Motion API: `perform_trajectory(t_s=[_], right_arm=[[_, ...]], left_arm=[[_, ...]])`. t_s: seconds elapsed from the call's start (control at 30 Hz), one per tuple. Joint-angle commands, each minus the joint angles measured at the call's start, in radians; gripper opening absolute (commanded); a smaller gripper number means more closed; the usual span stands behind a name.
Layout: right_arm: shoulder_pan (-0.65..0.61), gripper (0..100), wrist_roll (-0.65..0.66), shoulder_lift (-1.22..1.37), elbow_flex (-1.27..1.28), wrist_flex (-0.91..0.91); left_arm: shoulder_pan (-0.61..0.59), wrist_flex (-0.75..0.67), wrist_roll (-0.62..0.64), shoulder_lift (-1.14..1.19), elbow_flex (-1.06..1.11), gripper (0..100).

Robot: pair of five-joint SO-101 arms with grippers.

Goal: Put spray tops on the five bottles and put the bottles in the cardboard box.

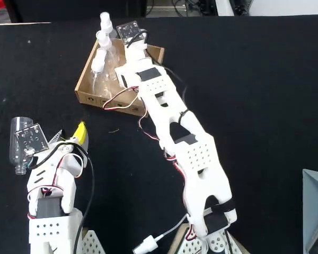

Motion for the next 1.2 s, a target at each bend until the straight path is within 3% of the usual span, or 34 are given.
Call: perform_trajectory(t_s=[0.0, 1.17], right_arm=[[0.012, 33.7, -0.006, -0.096, -0.041, 0.025], [-0.008, 33.6, -0.008, -0.174, -0.038, 0.074]], left_arm=[[0.004, 0.0, -0.008, -0.015, 0.022, 20], [0.004, -0.002, -0.008, -0.015, 0.022, 20]])
